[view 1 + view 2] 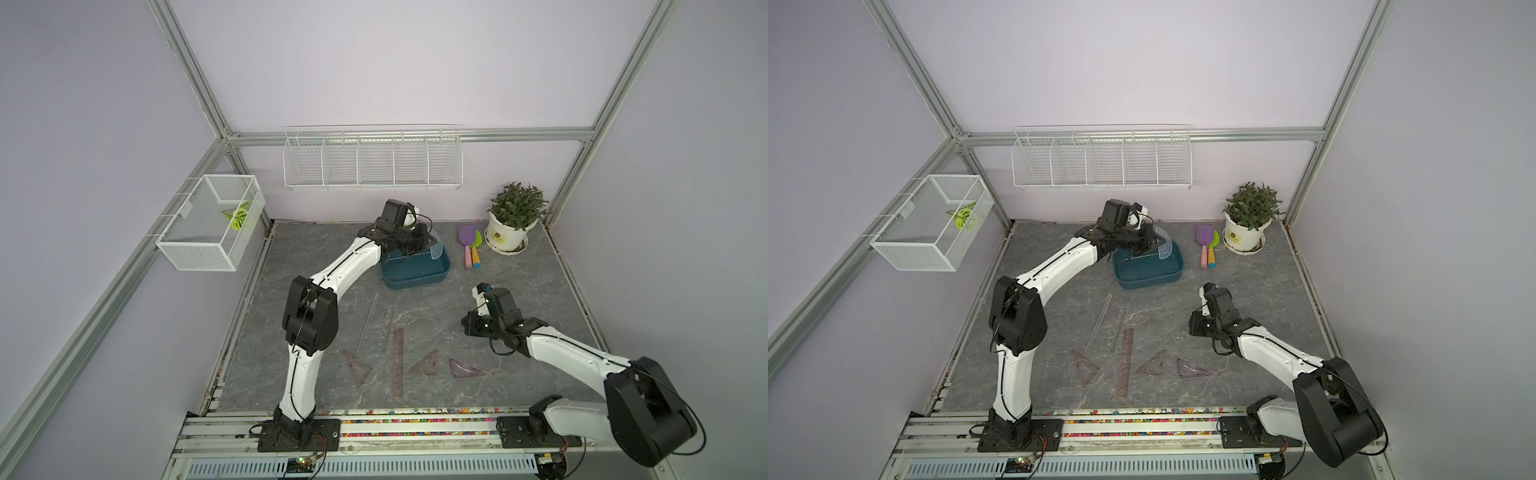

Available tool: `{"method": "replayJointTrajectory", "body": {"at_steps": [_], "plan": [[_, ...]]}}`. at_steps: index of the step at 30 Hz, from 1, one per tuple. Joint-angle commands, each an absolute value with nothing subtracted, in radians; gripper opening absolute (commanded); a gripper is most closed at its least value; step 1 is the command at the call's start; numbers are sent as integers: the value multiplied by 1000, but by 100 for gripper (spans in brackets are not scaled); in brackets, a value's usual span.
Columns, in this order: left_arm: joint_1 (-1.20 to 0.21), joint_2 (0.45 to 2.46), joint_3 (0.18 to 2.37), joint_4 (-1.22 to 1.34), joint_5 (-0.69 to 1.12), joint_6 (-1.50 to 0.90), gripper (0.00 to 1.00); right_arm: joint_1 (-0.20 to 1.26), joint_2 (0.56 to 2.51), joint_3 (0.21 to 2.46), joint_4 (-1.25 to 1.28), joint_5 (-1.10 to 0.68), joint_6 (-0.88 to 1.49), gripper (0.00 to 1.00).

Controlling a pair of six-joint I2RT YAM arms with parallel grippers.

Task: Put the scattered rulers into the storage box
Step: Place the ruler in the storage box.

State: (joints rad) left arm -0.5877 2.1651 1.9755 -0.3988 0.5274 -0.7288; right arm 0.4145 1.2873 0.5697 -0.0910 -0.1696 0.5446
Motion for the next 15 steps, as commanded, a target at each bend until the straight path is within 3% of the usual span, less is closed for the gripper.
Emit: {"method": "replayJointTrajectory", "body": {"at_steps": [1, 15], "plan": [[-585, 2279, 2092, -492, 514, -738, 0, 387, 1312, 590, -69, -219, 525, 9], [-572, 2442, 2170, -481, 505, -759, 0, 335, 1359, 566, -9, -286, 528, 9]]}}
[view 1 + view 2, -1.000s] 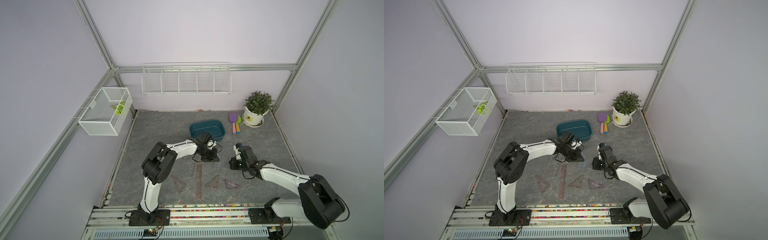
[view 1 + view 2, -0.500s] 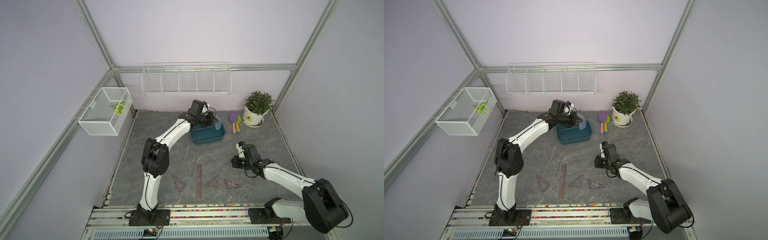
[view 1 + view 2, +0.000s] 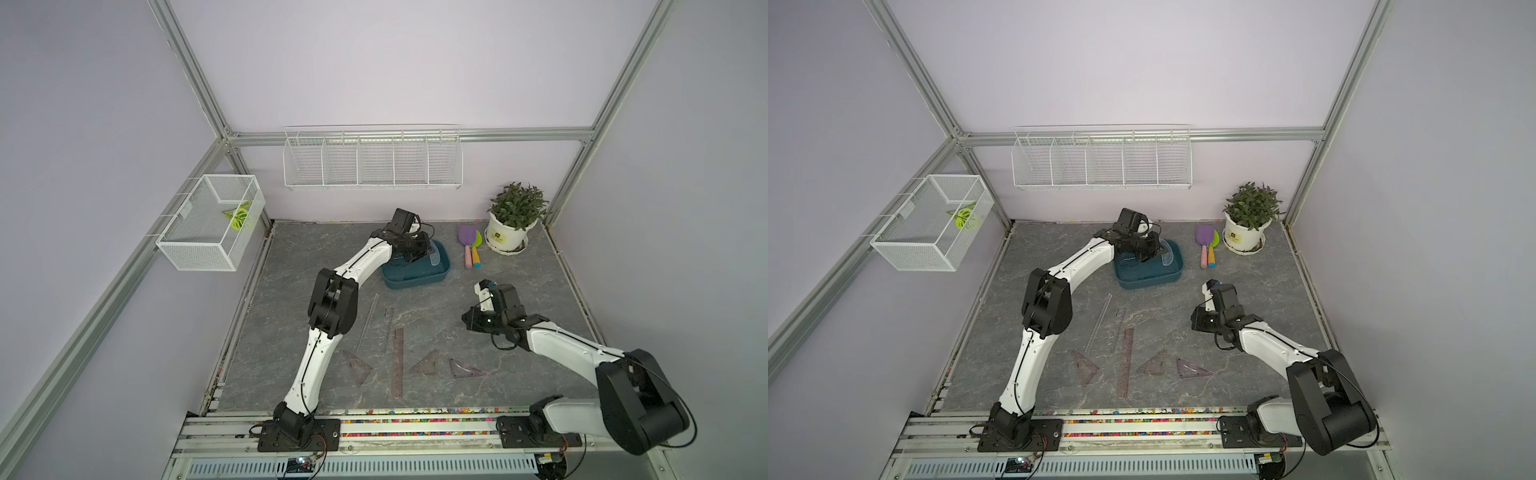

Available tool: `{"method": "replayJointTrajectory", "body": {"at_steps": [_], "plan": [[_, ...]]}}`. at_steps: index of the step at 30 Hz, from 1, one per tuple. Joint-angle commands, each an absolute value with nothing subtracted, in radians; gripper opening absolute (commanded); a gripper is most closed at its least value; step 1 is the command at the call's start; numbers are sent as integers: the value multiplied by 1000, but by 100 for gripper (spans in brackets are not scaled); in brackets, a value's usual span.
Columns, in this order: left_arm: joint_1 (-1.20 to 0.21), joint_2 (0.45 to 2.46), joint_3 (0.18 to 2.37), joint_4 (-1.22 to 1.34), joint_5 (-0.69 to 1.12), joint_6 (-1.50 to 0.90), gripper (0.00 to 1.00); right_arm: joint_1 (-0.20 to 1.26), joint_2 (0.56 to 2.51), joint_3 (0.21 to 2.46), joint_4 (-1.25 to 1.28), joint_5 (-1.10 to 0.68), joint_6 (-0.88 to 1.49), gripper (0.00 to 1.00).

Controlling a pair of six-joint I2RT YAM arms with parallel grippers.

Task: Put the scattered rulers into the storage box
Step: Place the ruler in the storage box.

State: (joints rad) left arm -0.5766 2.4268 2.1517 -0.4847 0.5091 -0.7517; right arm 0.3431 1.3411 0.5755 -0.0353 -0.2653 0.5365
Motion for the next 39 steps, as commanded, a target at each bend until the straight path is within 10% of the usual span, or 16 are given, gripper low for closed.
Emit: {"method": "replayJointTrajectory", "body": {"at_steps": [1, 21, 39], "plan": [[-572, 2444, 2161, -476, 506, -760, 0, 334, 1361, 565, -4, -291, 529, 9], [-579, 2529, 2160, -462, 505, -750, 8, 324, 1378, 553, 24, -305, 537, 9], [-594, 2449, 2135, -525, 436, -702, 52, 323, 1355, 554, 28, -315, 537, 9]]}}
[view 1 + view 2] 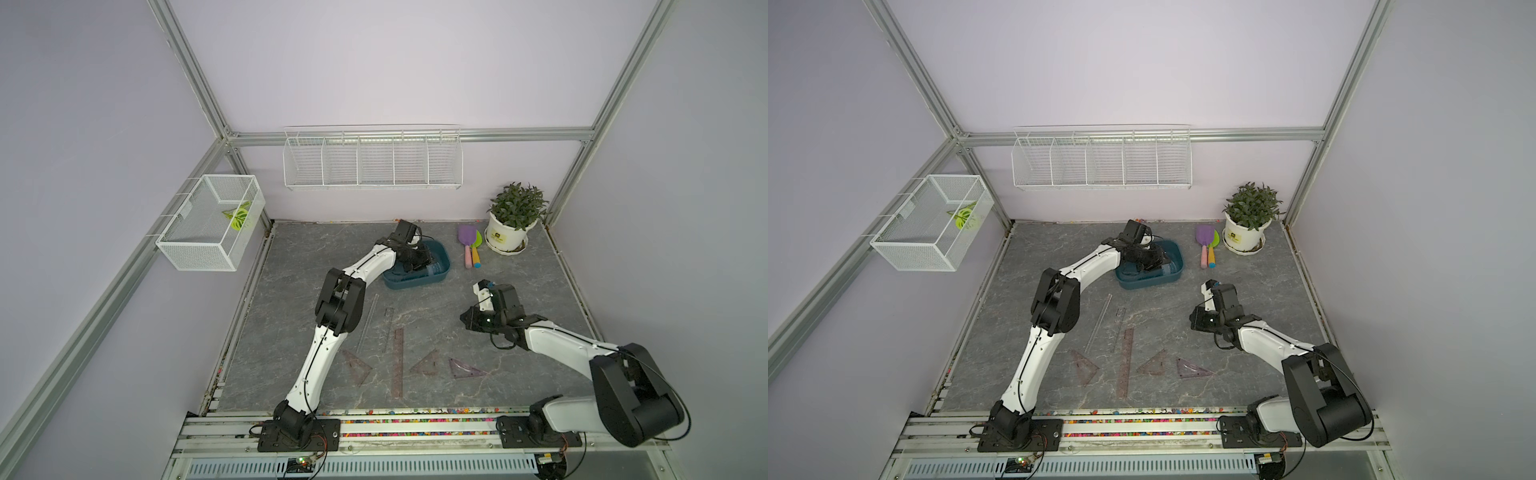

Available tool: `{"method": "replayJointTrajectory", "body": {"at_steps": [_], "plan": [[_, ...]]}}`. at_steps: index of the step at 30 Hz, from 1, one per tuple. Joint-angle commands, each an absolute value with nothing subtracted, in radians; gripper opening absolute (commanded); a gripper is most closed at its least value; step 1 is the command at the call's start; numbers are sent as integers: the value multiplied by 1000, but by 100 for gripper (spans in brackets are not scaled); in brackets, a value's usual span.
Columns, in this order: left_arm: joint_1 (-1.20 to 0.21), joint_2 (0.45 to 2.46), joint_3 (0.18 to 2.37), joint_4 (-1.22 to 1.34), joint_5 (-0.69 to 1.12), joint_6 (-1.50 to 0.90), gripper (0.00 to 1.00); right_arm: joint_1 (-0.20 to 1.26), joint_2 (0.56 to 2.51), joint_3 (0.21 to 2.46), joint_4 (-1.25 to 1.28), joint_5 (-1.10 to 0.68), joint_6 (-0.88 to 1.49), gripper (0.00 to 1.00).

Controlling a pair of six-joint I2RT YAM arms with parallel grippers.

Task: Put the scattered rulers into the storage box
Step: Place the ruler in the storage box, then move the ruler to the center of the board.

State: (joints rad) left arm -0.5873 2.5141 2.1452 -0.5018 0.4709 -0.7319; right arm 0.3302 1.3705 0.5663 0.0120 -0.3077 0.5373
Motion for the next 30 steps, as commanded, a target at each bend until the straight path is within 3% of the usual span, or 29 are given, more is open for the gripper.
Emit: {"method": "replayJointTrajectory", "body": {"at_steps": [1, 9, 15, 22, 26, 30], "plan": [[-594, 2439, 2134, -533, 426, -697, 52, 324, 1353, 553, 29, -314, 537, 9], [-601, 2338, 2103, -560, 346, -643, 53, 324, 1333, 559, 5, -309, 528, 11], [-636, 2138, 1869, -494, 322, -598, 52, 381, 1258, 560, -117, -251, 496, 14], [-680, 1895, 1492, -374, 369, -587, 52, 719, 1124, 489, -189, -39, 466, 24], [-687, 1805, 1308, -294, 397, -598, 52, 918, 1158, 501, -231, 127, 461, 45], [-686, 1766, 1226, -273, 435, -592, 52, 1058, 1264, 545, -279, 222, 473, 56]]}}
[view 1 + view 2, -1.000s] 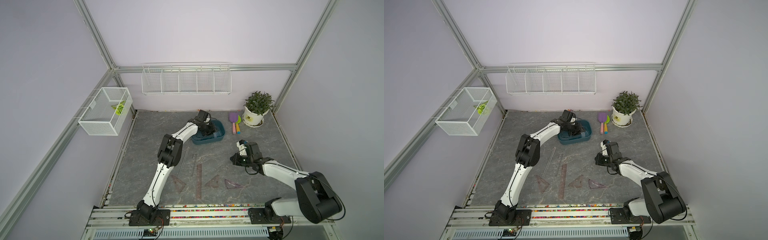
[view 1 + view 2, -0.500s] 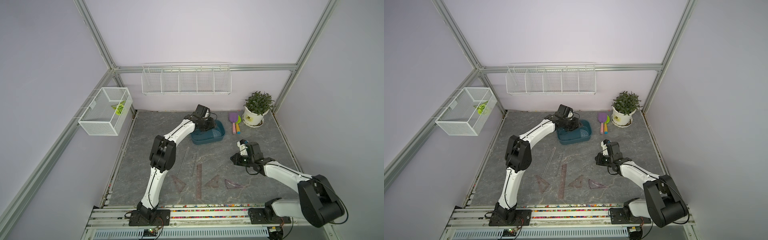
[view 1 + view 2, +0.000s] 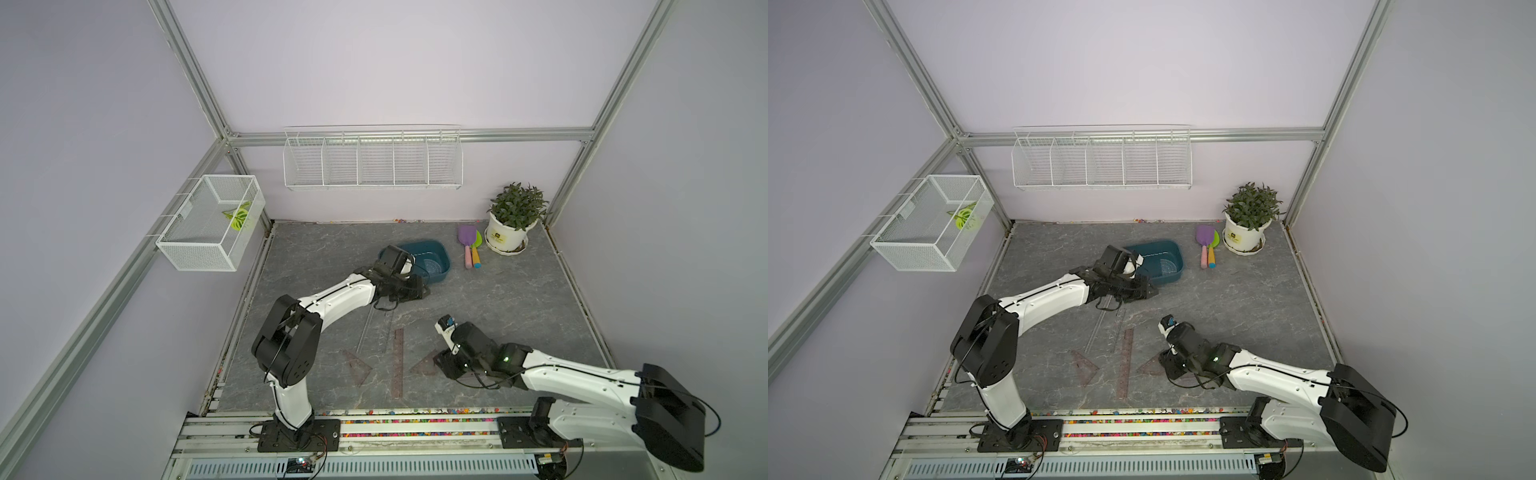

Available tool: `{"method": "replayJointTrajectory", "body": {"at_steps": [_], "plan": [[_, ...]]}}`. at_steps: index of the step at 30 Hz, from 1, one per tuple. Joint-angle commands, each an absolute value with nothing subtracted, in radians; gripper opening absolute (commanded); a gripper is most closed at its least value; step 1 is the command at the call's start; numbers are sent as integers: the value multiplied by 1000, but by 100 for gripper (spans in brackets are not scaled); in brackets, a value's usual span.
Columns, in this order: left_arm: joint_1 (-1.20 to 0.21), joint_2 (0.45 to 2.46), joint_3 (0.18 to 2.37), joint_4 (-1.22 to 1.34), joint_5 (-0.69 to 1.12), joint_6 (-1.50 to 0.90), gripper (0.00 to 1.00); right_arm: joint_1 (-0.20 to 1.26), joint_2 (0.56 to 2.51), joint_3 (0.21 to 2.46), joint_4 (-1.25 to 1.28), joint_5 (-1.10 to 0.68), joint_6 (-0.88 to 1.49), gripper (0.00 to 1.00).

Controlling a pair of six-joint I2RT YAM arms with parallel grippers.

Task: Put the scattered rulers into the storage box
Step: Move the ruler to the center of the board.

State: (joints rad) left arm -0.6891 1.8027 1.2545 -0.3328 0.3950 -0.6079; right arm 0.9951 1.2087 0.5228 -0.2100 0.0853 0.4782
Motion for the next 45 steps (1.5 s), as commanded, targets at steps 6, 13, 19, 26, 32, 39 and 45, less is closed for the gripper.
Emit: {"method": "replayJointTrajectory", "body": {"at_steps": [6, 13, 19, 26, 32, 39, 45], "plan": [[-686, 1708, 1161, -271, 449, -576, 51, 1226, 1422, 640, -367, 370, 522, 60], [-687, 1700, 1147, -276, 452, -571, 51, 1245, 1492, 680, -365, 448, 543, 63], [-684, 1711, 1146, -279, 454, -569, 51, 1218, 1591, 722, -367, 513, 539, 61], [-683, 1729, 1141, -283, 457, -570, 50, 1118, 1588, 694, -296, 448, 484, 61], [-683, 1748, 1138, -274, 477, -577, 49, 1014, 1550, 657, -247, 398, 450, 59], [-669, 1772, 1132, -273, 526, -576, 47, 888, 1567, 645, -182, 296, 420, 58], [-671, 1790, 1137, -317, 591, -559, 47, 818, 1512, 611, -147, 232, 450, 57]]}}
